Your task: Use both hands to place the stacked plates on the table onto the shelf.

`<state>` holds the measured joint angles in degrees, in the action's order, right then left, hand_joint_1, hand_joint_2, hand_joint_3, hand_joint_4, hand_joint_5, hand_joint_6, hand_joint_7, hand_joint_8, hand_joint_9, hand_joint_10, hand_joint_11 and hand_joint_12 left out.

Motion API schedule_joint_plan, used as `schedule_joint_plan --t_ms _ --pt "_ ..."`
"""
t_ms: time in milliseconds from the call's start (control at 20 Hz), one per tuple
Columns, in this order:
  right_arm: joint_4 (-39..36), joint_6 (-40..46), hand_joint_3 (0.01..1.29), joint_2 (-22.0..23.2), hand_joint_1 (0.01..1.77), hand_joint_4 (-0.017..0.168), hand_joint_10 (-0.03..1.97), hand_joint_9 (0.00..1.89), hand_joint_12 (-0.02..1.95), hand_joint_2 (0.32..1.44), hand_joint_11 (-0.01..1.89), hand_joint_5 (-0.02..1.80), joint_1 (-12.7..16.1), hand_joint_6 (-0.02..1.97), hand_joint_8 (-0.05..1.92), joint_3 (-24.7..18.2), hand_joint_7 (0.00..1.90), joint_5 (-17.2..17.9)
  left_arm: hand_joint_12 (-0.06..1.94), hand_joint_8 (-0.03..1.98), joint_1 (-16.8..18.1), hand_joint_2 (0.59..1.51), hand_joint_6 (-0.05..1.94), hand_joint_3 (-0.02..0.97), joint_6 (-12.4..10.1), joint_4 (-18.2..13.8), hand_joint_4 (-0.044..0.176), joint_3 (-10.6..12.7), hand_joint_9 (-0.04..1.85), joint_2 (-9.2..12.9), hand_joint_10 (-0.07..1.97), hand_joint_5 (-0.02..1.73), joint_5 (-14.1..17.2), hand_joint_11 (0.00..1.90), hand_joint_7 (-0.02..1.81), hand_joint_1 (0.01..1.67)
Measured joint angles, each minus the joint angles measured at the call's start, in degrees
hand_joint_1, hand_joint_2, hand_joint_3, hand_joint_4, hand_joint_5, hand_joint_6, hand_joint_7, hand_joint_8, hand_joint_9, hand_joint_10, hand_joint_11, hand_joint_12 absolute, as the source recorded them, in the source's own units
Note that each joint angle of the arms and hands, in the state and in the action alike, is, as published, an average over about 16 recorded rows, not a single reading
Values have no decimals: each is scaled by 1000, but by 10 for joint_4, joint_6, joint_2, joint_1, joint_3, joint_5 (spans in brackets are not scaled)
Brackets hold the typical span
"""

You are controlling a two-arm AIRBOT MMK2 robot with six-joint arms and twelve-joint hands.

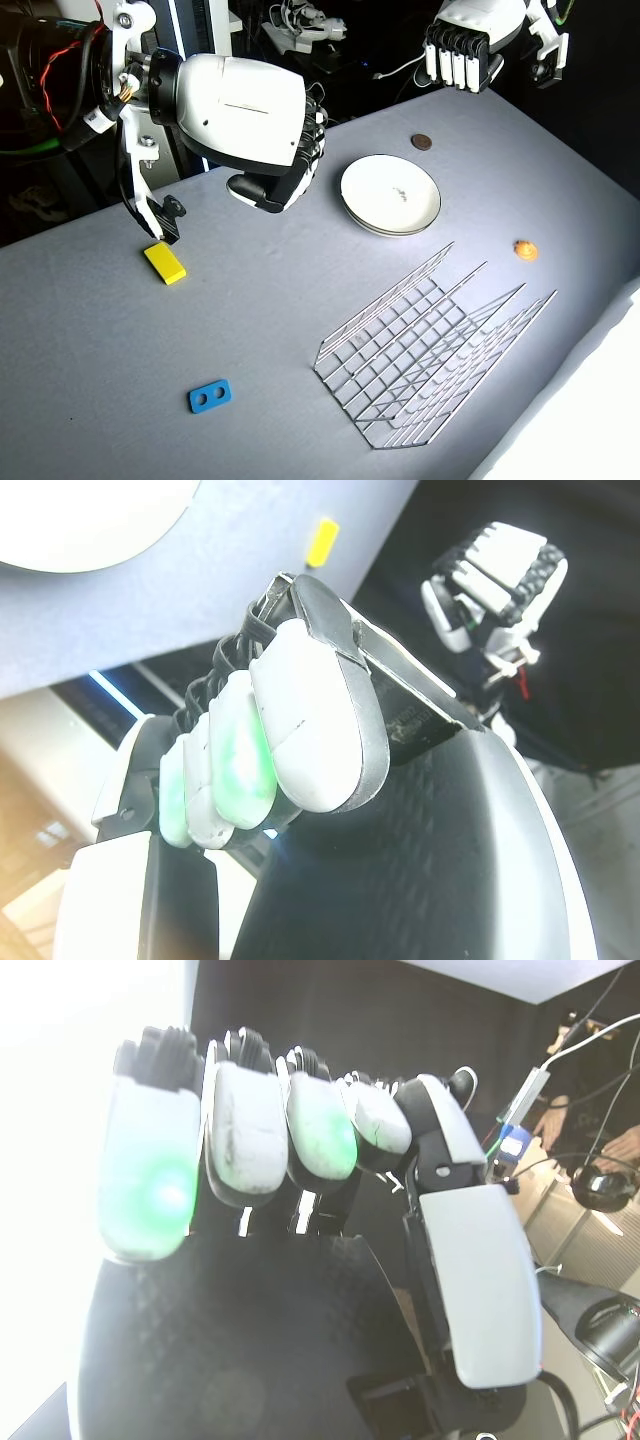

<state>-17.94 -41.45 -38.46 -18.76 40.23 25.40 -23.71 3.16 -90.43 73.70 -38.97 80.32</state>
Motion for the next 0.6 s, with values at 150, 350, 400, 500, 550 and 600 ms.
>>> schedule_joint_plan --t_ms 150,350,400,500,550,600 --pt "0 0 44 0 205 26 794 672 777 1235 829 487 0 821 768 0 622 -1 727 716 0 1126 767 76 0 -2 37 2 737 0 698 720 1 794 747 189" --pt "0 0 37 0 178 19 577 489 560 1215 603 358 0 599 560 0 454 -2 522 515 0 1116 552 69 0 -4 26 3 536 -1 506 533 1 578 545 141" --pt "0 0 35 0 180 17 540 458 523 1206 565 336 0 562 525 0 426 -2 488 481 0 1114 516 68 1 -4 24 3 502 -1 474 502 1 541 511 133" --pt "0 0 35 0 150 5 342 301 326 1175 385 212 0 362 331 0 278 -3 289 285 1 1093 318 71 1 -4 8 4 322 -1 281 335 2 356 331 74" --pt "0 0 31 0 136 -2 227 212 212 1160 283 142 0 247 219 0 193 -3 174 171 1 1084 201 71 1 -4 -1 5 220 -2 168 239 2 251 227 42" --pt "0 0 24 0 140 -4 137 140 121 1149 199 90 0 156 131 0 128 -4 83 82 1 1083 106 62 2 -4 -5 5 138 -2 81 160 2 165 141 23"
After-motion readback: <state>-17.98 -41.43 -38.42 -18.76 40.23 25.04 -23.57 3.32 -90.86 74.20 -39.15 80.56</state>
